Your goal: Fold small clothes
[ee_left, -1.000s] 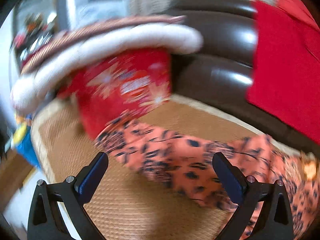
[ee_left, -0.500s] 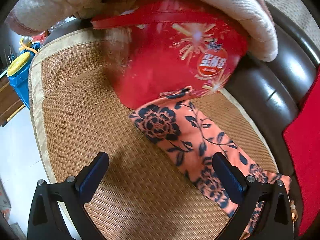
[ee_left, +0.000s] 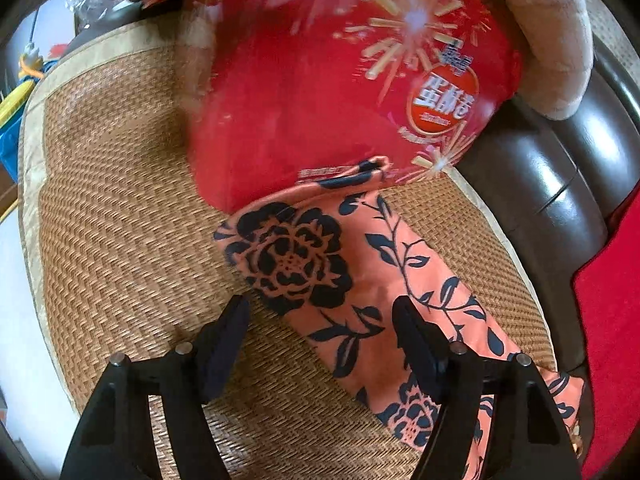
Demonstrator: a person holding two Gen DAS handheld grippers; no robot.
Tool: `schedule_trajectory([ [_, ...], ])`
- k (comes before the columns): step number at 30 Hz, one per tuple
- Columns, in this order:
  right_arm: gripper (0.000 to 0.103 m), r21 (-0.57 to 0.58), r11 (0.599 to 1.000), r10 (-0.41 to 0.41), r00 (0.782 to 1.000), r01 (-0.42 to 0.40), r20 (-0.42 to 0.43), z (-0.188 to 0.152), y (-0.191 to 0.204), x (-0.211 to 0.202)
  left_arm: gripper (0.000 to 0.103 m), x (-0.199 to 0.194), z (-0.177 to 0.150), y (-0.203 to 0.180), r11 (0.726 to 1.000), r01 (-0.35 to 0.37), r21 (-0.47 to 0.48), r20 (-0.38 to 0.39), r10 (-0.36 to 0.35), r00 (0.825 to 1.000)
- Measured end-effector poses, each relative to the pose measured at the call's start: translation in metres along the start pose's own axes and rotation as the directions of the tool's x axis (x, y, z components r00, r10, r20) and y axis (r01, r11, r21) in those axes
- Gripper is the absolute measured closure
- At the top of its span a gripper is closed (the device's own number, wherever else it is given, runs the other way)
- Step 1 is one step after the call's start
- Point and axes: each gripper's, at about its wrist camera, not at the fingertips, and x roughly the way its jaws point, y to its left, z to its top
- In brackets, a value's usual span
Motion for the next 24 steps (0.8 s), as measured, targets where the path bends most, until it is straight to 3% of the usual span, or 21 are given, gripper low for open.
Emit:
schedule_trajectory([
  [1, 0.046, 0.004, 1.0, 0.0, 1.0, 0.0, 0.0, 0.0, 0.0, -0.002, 0.032, 0.001, 0.0, -0.003, 1.0, 0.007, 0.009, 0.007, -0.007, 1.0],
  [3, 0.046, 0.009, 1.0, 0.0, 1.0, 0.0, 0.004, 0.002, -0.001, -0.002, 0.067, 0.005, 0.0, -0.009, 0.999, -0.004, 0.035, 0.022, 0.003, 1.0],
  [5, 0.046, 0.003, 1.0, -0.006, 1.0, 0.006, 0.01, 0.003, -0.001, -0.004, 0.094, 0.013, 0.001, -0.014, 0.999, 0.019, 0.047, 0.018, -0.02, 1.0],
  [9, 0.046, 0.006, 1.0, -0.015, 1.0, 0.015, 0.022, 0.005, -0.006, -0.007, 0.096, 0.009, -0.001, -0.018, 0.998, 0.054, 0.033, 0.05, -0.056, 0.997],
  [12, 0.046, 0.02, 1.0, -0.024, 0.999, 0.023, 0.036, 0.007, -0.014, -0.012, 0.096, -0.019, -0.003, -0.035, 0.99, 0.108, 0.089, 0.111, -0.118, 0.987],
  [16, 0.046, 0.042, 0.999, -0.023, 0.997, 0.021, 0.068, 0.012, -0.024, -0.026, 0.096, -0.072, -0.018, -0.086, 0.952, 0.193, 0.237, 0.183, -0.238, 0.954],
  [19, 0.046, 0.057, 0.998, -0.008, 0.995, 0.002, 0.103, 0.015, -0.03, -0.04, 0.096, -0.119, -0.049, -0.135, 0.893, 0.247, 0.377, 0.211, -0.342, 0.916],
  [21, 0.046, 0.064, 0.998, 0.003, 0.992, -0.011, 0.126, 0.015, -0.036, -0.05, 0.096, -0.15, -0.078, -0.171, 0.832, 0.283, 0.476, 0.205, -0.418, 0.885],
  [24, 0.046, 0.105, 0.994, 0.014, 0.988, -0.031, 0.156, 0.017, -0.053, -0.064, 0.096, -0.187, -0.128, -0.218, 0.73, 0.369, 0.575, 0.128, -0.526, 0.841],
])
